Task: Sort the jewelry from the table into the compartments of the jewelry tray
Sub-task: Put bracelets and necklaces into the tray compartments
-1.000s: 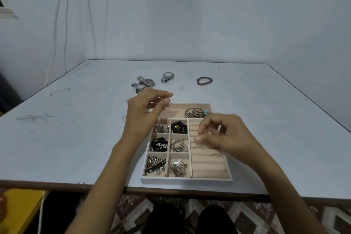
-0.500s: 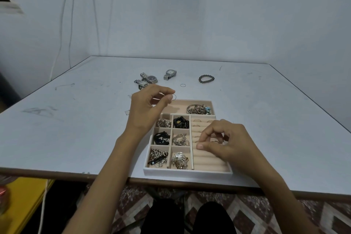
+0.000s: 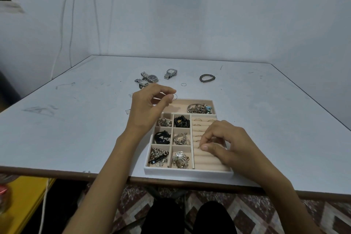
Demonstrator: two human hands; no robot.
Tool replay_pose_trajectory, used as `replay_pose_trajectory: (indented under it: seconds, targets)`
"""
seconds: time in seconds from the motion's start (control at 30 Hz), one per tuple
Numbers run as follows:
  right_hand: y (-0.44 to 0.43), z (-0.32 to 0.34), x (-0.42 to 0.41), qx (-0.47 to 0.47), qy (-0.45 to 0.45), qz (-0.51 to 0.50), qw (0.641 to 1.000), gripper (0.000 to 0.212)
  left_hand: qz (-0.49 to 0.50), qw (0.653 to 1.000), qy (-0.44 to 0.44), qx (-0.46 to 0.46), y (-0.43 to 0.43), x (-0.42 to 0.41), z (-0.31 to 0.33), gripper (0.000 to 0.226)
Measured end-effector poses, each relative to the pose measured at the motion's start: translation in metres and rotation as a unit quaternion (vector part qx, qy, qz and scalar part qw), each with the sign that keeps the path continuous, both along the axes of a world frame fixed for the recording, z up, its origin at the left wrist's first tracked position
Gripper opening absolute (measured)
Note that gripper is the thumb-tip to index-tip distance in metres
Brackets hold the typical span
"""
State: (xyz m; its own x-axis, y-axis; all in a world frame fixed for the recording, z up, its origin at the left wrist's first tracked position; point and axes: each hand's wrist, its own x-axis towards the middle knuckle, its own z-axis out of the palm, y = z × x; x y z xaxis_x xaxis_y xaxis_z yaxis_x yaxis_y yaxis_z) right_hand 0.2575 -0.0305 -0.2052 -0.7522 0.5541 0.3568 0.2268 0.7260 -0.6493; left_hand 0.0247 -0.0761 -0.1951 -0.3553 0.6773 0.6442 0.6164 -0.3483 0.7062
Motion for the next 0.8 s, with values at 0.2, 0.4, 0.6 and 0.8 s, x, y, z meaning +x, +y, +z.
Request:
replay_pose_trajectory:
  seconds: [0.2, 0.4, 0.6, 0.8]
  targets:
    - [0.002, 0.001, 0.000, 0.005, -0.022, 0.015, 1.000, 0.003, -0.002, 1.000, -0.002, -0.007, -0.001, 0.000, -0.001, 0.010]
    - [0.008, -0.003, 0.015, -0.014, 0.073, -0.111, 0.991, 0.023, -0.007, 1.000, -0.007, -0.022, 0.000, 0.000, -0.001, 0.010]
    - [0.017, -0.016, 0.024, 0.028, -0.192, -0.228, 0.954, 0.045, -0.043, 0.997, -0.027, -0.049, -0.003, 0.007, 0.002, 0.010]
    - [0.015, -0.014, 0.023, 0.016, -0.197, -0.228, 0.953, 0.047, -0.144, 0.982, -0.019, -0.119, -0.032, 0.038, 0.011, 0.013]
